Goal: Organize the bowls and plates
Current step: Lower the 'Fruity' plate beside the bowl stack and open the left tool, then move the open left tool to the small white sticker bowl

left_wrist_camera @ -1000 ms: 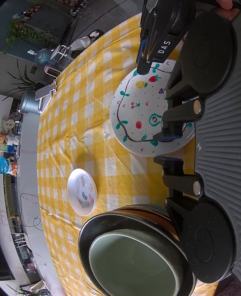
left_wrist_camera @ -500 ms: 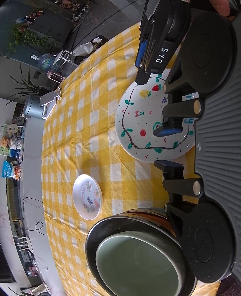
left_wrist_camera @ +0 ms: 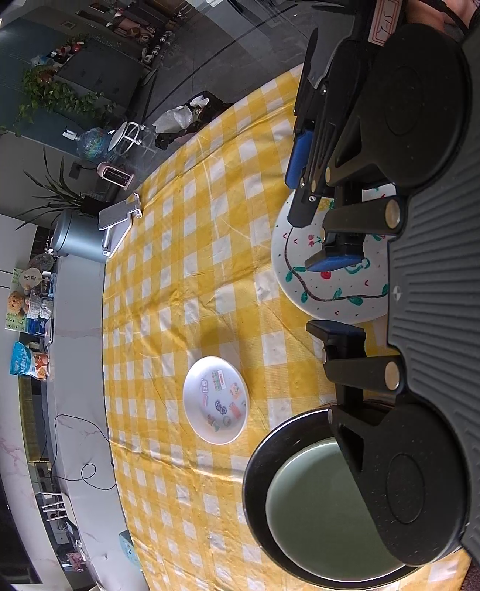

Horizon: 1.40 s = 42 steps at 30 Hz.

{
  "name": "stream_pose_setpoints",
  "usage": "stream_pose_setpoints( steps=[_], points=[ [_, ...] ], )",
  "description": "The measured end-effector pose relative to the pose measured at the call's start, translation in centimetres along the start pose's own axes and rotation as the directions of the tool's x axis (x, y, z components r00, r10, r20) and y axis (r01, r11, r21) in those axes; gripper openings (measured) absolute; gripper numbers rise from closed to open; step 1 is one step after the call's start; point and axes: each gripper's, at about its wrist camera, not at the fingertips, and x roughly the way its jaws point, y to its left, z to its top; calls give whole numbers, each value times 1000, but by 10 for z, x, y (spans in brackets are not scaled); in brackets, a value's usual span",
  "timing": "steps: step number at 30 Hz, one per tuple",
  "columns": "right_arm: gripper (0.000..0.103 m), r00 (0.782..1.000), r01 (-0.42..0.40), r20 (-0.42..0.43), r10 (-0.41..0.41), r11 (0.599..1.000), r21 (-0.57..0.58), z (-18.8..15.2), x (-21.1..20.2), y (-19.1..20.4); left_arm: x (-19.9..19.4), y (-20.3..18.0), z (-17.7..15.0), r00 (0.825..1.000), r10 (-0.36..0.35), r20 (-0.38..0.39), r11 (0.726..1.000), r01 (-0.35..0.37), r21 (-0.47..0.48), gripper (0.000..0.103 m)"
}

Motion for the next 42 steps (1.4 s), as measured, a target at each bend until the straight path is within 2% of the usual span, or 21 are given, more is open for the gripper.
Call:
stream_pose_setpoints(
  steps=[2, 8, 11, 16, 23, 25, 30, 36, 42],
  points=[
    [48, 1000, -23, -5, 23, 1000, -14, 5, 3, 6, -1, 7, 9, 1000, -2, -7, 1000, 2, -7, 34],
    [49, 995, -97, -28, 96, 995, -26, 21, 14, 21, -7, 24, 39, 999, 46, -13, 998, -45, 52, 34],
    [57, 993, -112, -28, 111, 993, -40, 31, 22, 28, -6, 33, 55, 997, 62, -37, 995, -59, 75, 34],
    [59, 990, -134, -57, 132, 991, -30, 48, 41, 40, 3, 48, 79, 990, 124, -63, 985, -115, 129, 34],
    [59, 981, -159, -111, 162, 987, 30, 73, 84, 51, 30, 78, 103, 979, 146, -139, 979, -123, 161, 35],
    [54, 978, -162, -126, 167, 986, 49, 78, 96, 53, 41, 89, 108, 974, 157, -165, 978, -130, 162, 35],
    [34, 966, -182, -165, 200, 976, 116, 83, 123, 51, 73, 113, 116, 962, 138, -236, 987, -115, 110, 35],
    [24, 958, -193, -184, 221, 968, 161, 86, 141, 51, 105, 133, 119, 951, 116, -288, 993, -109, 43, 34],
    [18, 951, -202, -195, 240, 960, 195, 85, 148, 51, 118, 139, 118, 948, 97, -302, 995, -97, 15, 27]
  ],
)
